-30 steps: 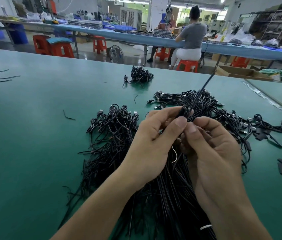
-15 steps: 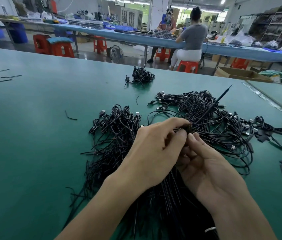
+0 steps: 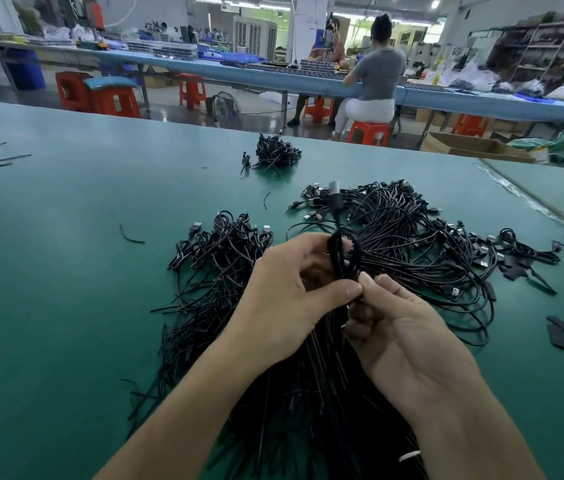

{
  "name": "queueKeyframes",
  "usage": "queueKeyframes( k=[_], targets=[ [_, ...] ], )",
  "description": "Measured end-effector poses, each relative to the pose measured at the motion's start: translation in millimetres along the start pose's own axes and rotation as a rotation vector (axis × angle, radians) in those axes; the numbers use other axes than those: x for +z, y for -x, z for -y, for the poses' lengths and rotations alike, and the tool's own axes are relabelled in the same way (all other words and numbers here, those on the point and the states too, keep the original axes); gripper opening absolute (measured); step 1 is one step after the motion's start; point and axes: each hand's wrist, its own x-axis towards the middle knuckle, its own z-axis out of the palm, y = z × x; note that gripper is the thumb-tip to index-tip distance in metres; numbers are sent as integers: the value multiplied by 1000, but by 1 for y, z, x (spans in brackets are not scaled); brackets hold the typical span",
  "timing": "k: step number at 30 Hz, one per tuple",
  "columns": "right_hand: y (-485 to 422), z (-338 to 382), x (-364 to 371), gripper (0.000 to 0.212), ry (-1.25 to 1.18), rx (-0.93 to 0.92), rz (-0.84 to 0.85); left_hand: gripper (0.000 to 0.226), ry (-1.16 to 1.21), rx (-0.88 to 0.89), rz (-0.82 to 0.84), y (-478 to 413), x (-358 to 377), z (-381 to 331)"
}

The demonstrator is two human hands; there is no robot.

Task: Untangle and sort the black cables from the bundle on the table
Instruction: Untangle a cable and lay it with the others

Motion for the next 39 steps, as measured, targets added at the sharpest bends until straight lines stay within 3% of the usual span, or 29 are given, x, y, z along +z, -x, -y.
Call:
queueKeyframes(
  k=[8, 13, 18, 20, 22, 25, 27, 33, 39],
  targets=[
    [-2, -1, -5, 23, 65, -25, -76, 32, -134, 40, 16, 3, 0, 7],
    [-1, -4, -7, 23, 244, -249, -120, 34, -253, 8, 38, 4, 0, 7],
    [1, -7, -3, 32, 407, -509, -118, 22, 11, -210, 213, 5, -3, -1],
    [1, -6, -3, 31, 409, -531, -115, 32, 81, -237, 290, 6, -6, -6],
    [1, -5, -3, 29, 419, -534, -98, 46, 79, -242, 306, 5, -9, -5],
    [3, -4, -2, 24, 421, -502, -66, 28, 103, -240, 252, 4, -10, -2],
    [2, -4, -3, 25, 358, -444, -67, 32, 80, -220, 181, 4, -8, -1],
    [-2, -6, -6, 25, 195, -207, -45, 31, -309, -41, -118, 0, -5, 5],
    [-2, -2, -6, 23, 165, -123, -8, 18, -158, -93, -103, 3, -1, 6]
  ],
)
